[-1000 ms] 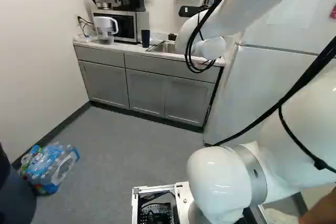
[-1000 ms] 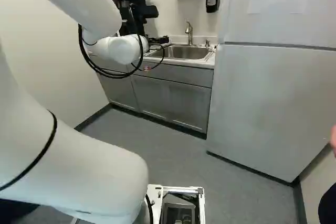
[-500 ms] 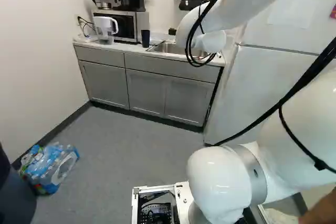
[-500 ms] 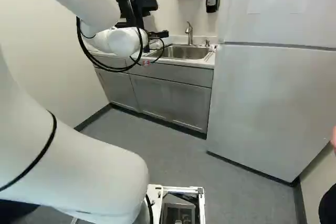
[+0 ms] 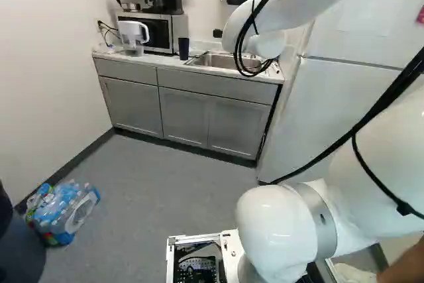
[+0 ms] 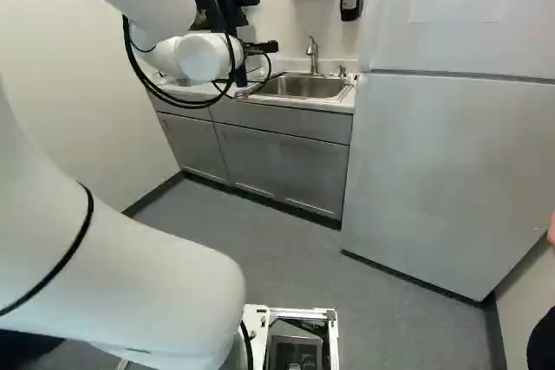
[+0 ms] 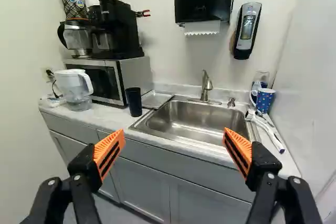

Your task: Rinse the cup and place it in the tray

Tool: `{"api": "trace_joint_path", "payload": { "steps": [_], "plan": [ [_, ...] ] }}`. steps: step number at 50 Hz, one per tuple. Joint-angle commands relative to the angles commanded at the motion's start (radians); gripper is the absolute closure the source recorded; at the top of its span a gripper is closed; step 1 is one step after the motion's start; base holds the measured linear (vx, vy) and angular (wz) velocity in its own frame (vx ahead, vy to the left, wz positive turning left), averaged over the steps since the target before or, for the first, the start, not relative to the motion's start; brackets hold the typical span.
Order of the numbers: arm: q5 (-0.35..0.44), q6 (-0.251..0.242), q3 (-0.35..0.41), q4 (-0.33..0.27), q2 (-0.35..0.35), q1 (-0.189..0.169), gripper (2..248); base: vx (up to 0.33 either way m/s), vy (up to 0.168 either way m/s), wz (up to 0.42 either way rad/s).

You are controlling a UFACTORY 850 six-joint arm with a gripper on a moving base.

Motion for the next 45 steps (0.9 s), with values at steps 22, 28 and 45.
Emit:
{"api": "trace_joint_path", "payload": {
  "steps": [22, 28, 45],
  "plan": [
    [-0.03, 0.0, -0.042, 0.0, 0.004, 0.0, 3, 0.0, 0.0, 0.0],
    [-0.036, 0.0, -0.052, 0.0, 0.007, 0.0, 3, 0.0, 0.0, 0.0],
    [-0.036, 0.0, -0.052, 0.0, 0.007, 0.0, 3, 0.003, 0.004, 0.008]
  ]
}}
